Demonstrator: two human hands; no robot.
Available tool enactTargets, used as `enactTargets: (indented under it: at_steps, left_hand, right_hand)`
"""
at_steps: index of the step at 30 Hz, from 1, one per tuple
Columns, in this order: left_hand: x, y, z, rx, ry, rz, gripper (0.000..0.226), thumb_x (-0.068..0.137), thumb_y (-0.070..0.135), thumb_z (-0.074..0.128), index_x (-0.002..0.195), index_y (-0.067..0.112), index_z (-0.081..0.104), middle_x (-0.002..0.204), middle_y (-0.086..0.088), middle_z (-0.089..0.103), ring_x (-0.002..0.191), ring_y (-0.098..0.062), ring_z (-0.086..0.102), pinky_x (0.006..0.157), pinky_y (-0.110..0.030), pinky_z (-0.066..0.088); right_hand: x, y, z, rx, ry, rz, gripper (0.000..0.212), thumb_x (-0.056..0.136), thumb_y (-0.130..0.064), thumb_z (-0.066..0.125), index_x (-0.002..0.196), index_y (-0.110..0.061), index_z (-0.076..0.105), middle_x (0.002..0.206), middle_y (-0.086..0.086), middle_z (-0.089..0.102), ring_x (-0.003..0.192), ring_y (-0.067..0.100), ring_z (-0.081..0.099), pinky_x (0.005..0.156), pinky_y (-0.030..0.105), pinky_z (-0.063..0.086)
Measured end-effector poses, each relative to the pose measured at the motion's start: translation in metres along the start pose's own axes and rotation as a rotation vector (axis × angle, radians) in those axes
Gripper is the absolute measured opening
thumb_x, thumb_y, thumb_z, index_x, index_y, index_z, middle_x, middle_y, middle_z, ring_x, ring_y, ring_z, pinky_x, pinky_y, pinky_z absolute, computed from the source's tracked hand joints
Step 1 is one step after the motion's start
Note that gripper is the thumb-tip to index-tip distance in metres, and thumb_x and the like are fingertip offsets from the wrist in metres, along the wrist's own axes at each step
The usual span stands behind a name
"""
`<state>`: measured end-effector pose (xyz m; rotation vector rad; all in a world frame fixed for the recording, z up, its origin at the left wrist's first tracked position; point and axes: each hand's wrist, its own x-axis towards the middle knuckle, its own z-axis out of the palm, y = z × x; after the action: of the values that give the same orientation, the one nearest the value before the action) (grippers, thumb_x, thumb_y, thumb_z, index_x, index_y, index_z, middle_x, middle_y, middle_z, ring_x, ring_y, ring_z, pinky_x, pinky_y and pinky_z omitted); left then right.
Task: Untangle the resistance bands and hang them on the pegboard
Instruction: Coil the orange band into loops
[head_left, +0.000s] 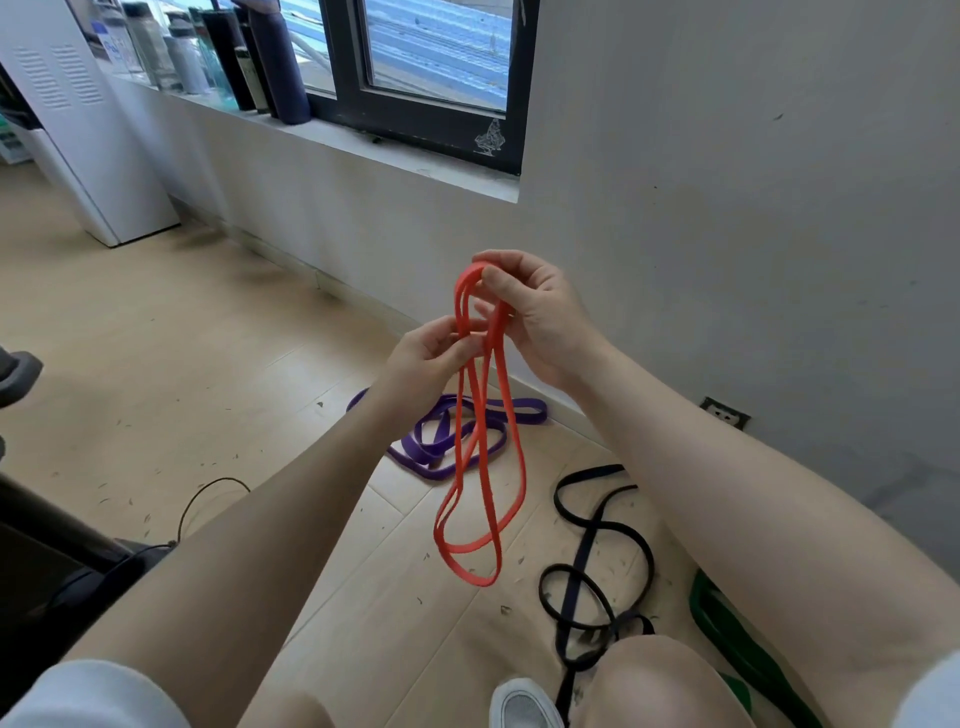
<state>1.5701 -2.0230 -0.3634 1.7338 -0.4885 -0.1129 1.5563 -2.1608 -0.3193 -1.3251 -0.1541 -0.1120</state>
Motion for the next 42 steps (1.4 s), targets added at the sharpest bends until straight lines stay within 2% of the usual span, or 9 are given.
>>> enactTargets:
  at_steps: [3, 6, 11, 15, 22, 28, 35, 37, 42]
  left_hand:
    - [-0.001, 0.0, 0.004, -0.109, -0.026, -0.065, 0.013, 0.093, 0.018, 0.052, 0.099, 0.02, 0.063, 0.089, 0.008, 0.072, 0.085, -0.01, 0.07, 0.074, -0.018, 0.054]
    - [-0.005, -0.003, 0.004, -0.112, -0.122, -0.095, 0.013, 0.09, 0.012, 0.056, 0.1, 0.015, 0.064, 0.088, 0.003, 0.072, 0.084, -0.015, 0.071, 0.073, -0.022, 0.056]
    - [-0.019, -0.022, -0.002, -0.057, -0.195, -0.199, 0.007, 0.09, 0.011, 0.057, 0.092, 0.013, 0.063, 0.078, -0.003, 0.068, 0.071, -0.015, 0.068, 0.067, -0.021, 0.055]
    - [-0.022, -0.028, -0.012, -0.007, -0.264, -0.241, 0.012, 0.088, 0.012, 0.058, 0.099, 0.013, 0.065, 0.09, -0.008, 0.07, 0.081, -0.021, 0.069, 0.073, -0.025, 0.057]
    - [-0.026, -0.028, -0.006, -0.04, -0.258, -0.237, 0.018, 0.093, 0.017, 0.051, 0.107, 0.018, 0.063, 0.099, -0.002, 0.07, 0.088, -0.017, 0.069, 0.076, -0.025, 0.056]
    - [-0.023, -0.038, -0.014, 0.056, -0.009, -0.246, 0.022, 0.092, 0.017, 0.055, 0.113, 0.017, 0.064, 0.105, 0.008, 0.068, 0.095, -0.012, 0.065, 0.069, -0.017, 0.053]
    - [-0.024, -0.036, -0.008, 0.057, -0.103, -0.243, 0.029, 0.094, 0.016, 0.051, 0.122, 0.017, 0.058, 0.104, 0.012, 0.067, 0.091, -0.002, 0.065, 0.068, -0.009, 0.05]
    - [-0.024, -0.033, -0.002, 0.093, -0.129, -0.229, 0.029, 0.096, 0.019, 0.046, 0.124, 0.02, 0.055, 0.106, 0.015, 0.064, 0.096, -0.003, 0.062, 0.076, -0.012, 0.048]
    - [-0.023, -0.026, 0.013, 0.108, -0.149, -0.195, 0.019, 0.098, 0.022, 0.043, 0.103, 0.034, 0.056, 0.095, 0.02, 0.062, 0.09, 0.001, 0.059, 0.084, -0.02, 0.045]
  right_hand:
    - [-0.001, -0.001, 0.006, 0.178, -0.052, 0.021, 0.014, 0.096, -0.003, 0.046, 0.102, -0.012, 0.055, 0.09, 0.01, 0.062, 0.093, 0.026, 0.067, 0.087, 0.04, 0.054]
    - [0.001, -0.005, 0.007, 0.392, -0.037, 0.042, 0.016, 0.098, -0.005, 0.041, 0.099, -0.012, 0.055, 0.086, 0.008, 0.064, 0.091, 0.027, 0.068, 0.089, 0.044, 0.052]
    - [0.003, -0.001, 0.0, 0.692, 0.092, 0.055, 0.014, 0.097, -0.006, 0.042, 0.095, -0.012, 0.055, 0.087, 0.012, 0.062, 0.085, 0.027, 0.068, 0.085, 0.046, 0.054]
    - [0.0, 0.013, -0.008, 0.779, 0.226, 0.076, 0.011, 0.097, -0.007, 0.042, 0.097, -0.012, 0.053, 0.09, 0.013, 0.058, 0.078, 0.025, 0.069, 0.074, 0.04, 0.058]
    - [0.005, 0.011, -0.01, 0.536, 0.186, 0.046, 0.01, 0.097, -0.01, 0.045, 0.098, -0.015, 0.053, 0.084, 0.005, 0.064, 0.086, 0.021, 0.066, 0.086, 0.039, 0.054]
    - [0.002, 0.011, -0.007, 0.238, 0.016, -0.016, 0.015, 0.095, -0.007, 0.048, 0.096, -0.016, 0.06, 0.073, -0.001, 0.061, 0.056, 0.009, 0.049, 0.059, 0.021, 0.042]
    - [-0.002, 0.006, 0.002, 0.214, -0.04, -0.024, 0.015, 0.095, -0.006, 0.048, 0.096, -0.014, 0.061, 0.074, -0.001, 0.064, 0.06, 0.009, 0.05, 0.061, 0.019, 0.044]
    - [-0.001, 0.006, 0.005, 0.236, -0.037, -0.017, 0.015, 0.095, -0.007, 0.048, 0.096, -0.014, 0.061, 0.074, -0.001, 0.063, 0.062, 0.009, 0.05, 0.06, 0.02, 0.043]
    - [0.0, 0.005, 0.012, 0.35, -0.023, 0.02, 0.015, 0.096, -0.009, 0.047, 0.096, -0.012, 0.061, 0.071, 0.0, 0.06, 0.062, 0.01, 0.05, 0.056, 0.02, 0.044]
